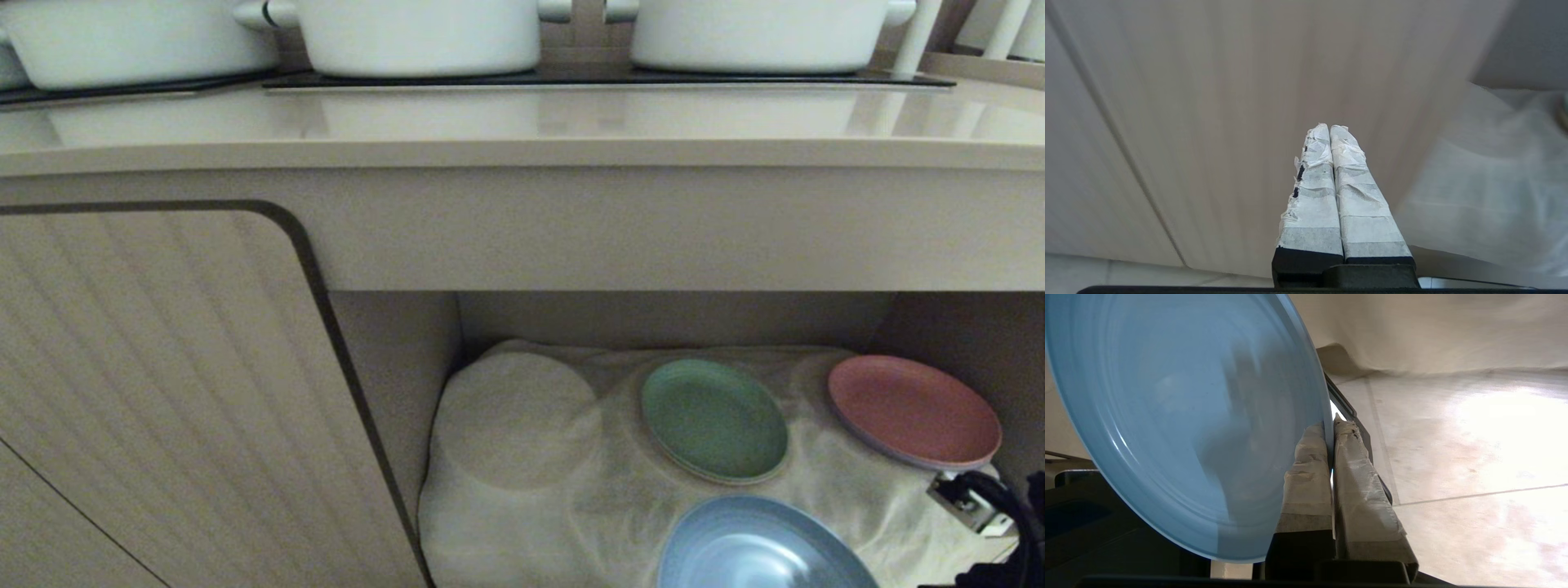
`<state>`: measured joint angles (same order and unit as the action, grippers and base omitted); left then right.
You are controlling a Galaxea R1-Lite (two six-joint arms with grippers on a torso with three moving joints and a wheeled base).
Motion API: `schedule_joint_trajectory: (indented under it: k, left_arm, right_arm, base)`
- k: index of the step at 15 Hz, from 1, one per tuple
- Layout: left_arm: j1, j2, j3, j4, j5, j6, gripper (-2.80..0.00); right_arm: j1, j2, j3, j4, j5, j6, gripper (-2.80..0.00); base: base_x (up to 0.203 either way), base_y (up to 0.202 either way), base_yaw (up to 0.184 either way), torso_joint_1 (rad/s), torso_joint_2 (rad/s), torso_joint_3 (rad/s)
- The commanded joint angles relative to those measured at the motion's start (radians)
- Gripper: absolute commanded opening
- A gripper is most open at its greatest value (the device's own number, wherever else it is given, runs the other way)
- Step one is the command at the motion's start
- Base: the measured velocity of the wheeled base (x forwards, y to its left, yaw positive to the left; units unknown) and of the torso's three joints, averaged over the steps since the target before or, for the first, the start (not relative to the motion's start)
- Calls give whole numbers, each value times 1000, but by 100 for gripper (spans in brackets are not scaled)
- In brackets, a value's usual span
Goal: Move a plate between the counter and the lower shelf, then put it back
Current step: Put the plate
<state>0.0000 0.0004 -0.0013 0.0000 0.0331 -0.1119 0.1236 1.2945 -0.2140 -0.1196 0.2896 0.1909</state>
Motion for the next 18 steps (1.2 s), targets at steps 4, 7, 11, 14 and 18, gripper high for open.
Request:
schedule_joint_trajectory:
  k: [4,7,11,14,18]
  left_arm:
    - [0,0,0,0,1,-2,-280]
    - [0,0,0,0,1,-2,-280]
    - [0,0,0,0,1,-2,-280]
    - [0,0,0,0,1,-2,-280]
    - [0,0,1,0,1,0,-280]
  right_arm:
    - [1,0,1,5,2,1,-280]
    - [-1,2,-1,5,2,1,-280]
    - [-1,2,-1,5,2,1,-280]
    - [-1,2,1,5,3,1,-280]
    - [-1,0,-1,5,3,2,-280]
  base:
    - [0,-193,0,2,2,5]
    - [0,-197,0,1,4,8]
    - [0,-194,0,3,4,3]
    - [0,-196,-1,3,0,2]
    - [0,-85,-1,4,1,3]
